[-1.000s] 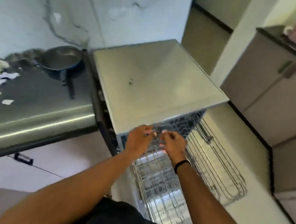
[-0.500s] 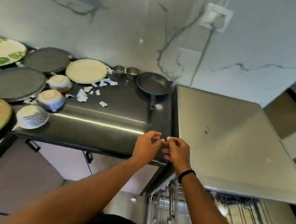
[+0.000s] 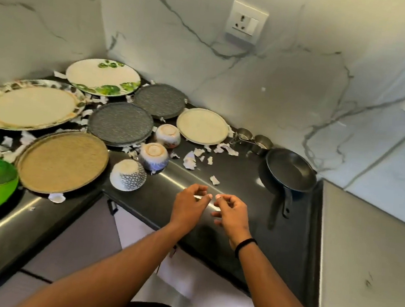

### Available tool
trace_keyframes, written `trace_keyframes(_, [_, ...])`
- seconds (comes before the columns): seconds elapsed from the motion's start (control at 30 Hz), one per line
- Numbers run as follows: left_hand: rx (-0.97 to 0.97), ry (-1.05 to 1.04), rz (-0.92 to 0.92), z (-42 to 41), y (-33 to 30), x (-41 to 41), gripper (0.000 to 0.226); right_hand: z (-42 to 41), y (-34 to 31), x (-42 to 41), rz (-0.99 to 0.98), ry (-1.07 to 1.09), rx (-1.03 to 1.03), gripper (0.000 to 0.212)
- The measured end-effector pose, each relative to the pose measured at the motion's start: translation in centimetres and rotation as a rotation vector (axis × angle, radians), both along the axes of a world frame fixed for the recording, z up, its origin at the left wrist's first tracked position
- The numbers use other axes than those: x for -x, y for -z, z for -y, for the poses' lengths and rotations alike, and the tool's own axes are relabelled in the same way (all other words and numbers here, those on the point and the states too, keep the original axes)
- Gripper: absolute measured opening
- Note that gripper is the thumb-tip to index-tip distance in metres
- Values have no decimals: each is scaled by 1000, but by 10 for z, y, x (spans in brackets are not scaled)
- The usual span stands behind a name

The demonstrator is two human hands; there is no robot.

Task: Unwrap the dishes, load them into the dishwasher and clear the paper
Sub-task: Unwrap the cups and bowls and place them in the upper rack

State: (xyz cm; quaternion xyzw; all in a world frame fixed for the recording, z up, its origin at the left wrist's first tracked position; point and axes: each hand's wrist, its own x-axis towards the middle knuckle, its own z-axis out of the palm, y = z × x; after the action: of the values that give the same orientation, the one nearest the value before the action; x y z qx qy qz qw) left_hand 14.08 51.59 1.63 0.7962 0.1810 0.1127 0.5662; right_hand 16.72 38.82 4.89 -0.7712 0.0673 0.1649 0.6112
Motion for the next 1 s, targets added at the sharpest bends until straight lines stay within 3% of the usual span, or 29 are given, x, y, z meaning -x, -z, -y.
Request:
trace_keyframes(0.37, [-65, -189, -23, -50, -13, -5, 29, -70, 4, -55, -69, -264, -19, 15])
trace_keyframes(0.7, [-506, -408, 25, -128, -11, 7, 22, -156, -3, -59, 14, -573, 56, 13])
trace_keyframes(0.83, [-605, -409, -111, -163, -7, 9, 44, -189, -2, -70, 44, -657, 168, 16])
trace_keyframes(1.0, [-562, -153, -336, -193, 0, 14, 78, -226, 16, -75, 100, -781, 377, 18])
